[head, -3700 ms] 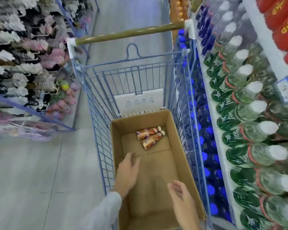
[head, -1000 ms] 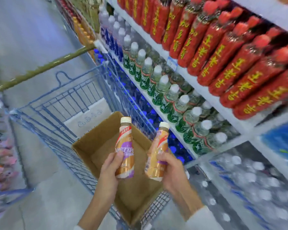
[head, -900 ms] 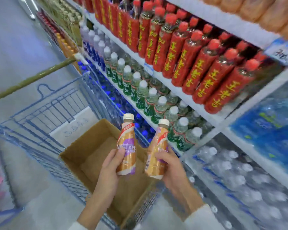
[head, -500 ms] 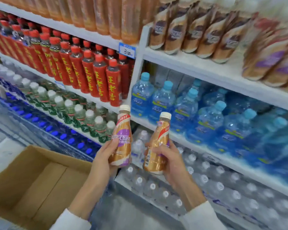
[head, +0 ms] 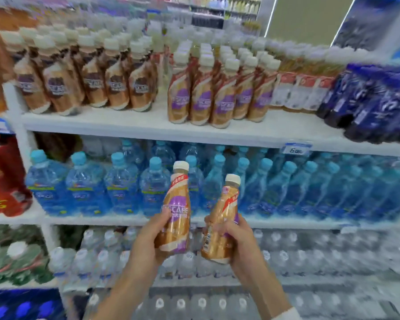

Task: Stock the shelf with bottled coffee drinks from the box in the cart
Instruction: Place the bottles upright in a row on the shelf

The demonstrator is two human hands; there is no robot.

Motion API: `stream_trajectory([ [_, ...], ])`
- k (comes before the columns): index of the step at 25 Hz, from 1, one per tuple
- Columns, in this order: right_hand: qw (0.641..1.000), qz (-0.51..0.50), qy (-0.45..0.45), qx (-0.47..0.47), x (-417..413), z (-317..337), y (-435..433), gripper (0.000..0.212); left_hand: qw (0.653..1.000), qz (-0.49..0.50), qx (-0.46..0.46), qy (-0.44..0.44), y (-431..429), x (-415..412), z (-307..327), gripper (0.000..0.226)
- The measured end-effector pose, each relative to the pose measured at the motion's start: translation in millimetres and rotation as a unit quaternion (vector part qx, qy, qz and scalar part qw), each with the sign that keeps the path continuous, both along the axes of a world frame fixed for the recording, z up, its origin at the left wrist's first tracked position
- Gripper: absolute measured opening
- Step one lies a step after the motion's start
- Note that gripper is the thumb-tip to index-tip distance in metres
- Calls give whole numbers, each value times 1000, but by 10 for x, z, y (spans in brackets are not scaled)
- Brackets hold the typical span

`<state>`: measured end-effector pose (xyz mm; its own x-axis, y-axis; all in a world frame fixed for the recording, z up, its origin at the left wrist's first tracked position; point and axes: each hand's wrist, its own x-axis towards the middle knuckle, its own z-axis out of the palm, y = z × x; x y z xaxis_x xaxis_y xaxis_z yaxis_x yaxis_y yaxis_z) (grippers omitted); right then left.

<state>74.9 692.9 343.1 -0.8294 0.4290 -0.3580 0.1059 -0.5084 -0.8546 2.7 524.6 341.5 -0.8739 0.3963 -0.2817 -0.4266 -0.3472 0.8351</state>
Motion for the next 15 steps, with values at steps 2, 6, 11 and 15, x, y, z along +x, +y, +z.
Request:
stream_trajectory([
  [2,1000,-22,9,4,7,56,188,75,1000,-30,-4,5,220,-75,49,18],
  [6,998,-48,34,18,-117,181,487,69,995,-92,-10,30,595,-232,198,32],
  [11,995,-66,58,40,-403,349,788,65,983,-144,-51,103,933,-540,453,70],
  [15,989,-73,74,102,-604,617,1155,64,969,-145,-53,191,1325,-775,782,55],
])
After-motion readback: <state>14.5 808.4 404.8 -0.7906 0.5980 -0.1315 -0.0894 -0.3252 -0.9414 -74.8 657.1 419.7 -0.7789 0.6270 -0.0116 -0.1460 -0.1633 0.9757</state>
